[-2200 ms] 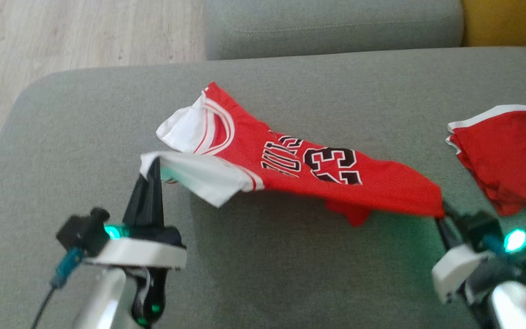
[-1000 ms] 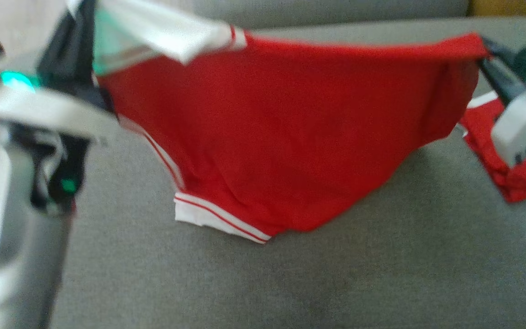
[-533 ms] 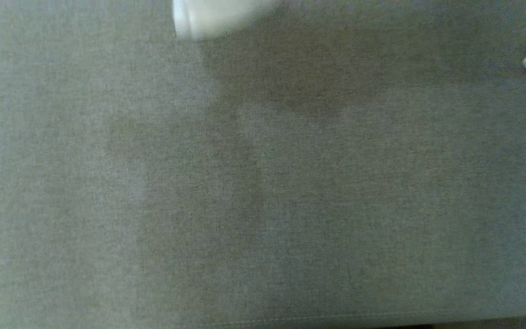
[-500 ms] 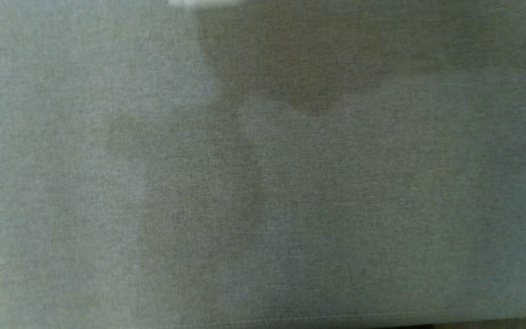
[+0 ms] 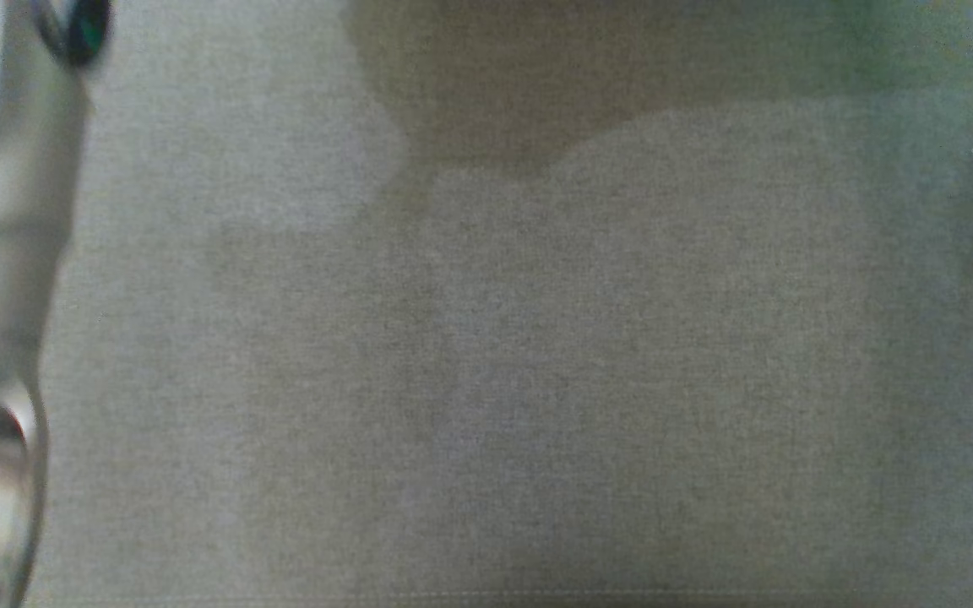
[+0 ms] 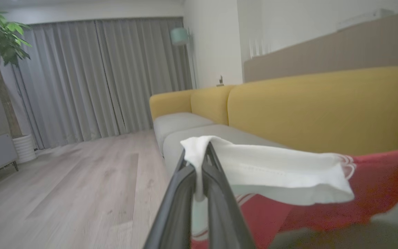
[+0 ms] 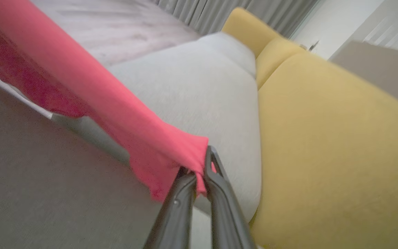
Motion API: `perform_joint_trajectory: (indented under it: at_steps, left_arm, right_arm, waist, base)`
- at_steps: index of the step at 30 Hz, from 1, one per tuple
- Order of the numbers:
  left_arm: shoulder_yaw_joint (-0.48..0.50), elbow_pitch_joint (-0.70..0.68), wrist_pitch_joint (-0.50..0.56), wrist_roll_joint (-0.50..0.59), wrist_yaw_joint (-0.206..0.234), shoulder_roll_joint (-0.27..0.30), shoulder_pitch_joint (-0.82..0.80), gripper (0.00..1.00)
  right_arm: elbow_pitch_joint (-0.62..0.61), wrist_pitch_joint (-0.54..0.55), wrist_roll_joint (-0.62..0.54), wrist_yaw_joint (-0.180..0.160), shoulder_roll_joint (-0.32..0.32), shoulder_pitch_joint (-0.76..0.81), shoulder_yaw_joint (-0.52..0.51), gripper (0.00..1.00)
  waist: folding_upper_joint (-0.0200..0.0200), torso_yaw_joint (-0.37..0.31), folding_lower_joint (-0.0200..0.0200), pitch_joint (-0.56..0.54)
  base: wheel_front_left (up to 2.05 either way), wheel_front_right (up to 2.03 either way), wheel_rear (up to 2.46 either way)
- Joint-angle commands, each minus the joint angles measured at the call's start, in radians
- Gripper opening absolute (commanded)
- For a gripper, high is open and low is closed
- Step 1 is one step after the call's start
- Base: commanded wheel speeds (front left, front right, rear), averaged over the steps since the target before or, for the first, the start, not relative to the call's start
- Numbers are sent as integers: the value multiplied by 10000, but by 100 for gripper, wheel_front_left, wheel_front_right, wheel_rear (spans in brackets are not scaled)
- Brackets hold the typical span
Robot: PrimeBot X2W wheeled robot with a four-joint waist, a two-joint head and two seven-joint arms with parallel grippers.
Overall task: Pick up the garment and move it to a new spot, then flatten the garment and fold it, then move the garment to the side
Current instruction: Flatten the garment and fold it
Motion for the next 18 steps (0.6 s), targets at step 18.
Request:
perform_joint_trajectory:
  at_steps: [18]
  left_arm:
    - [-2799,-2648,1596,-2245,18,3251,6364,0]
  right_arm:
    - [-1248,1851,4231,-9,-1530,4008,5126,0]
  waist:
    - [1,218,1,-2879]
  base:
    - [0,0,0]
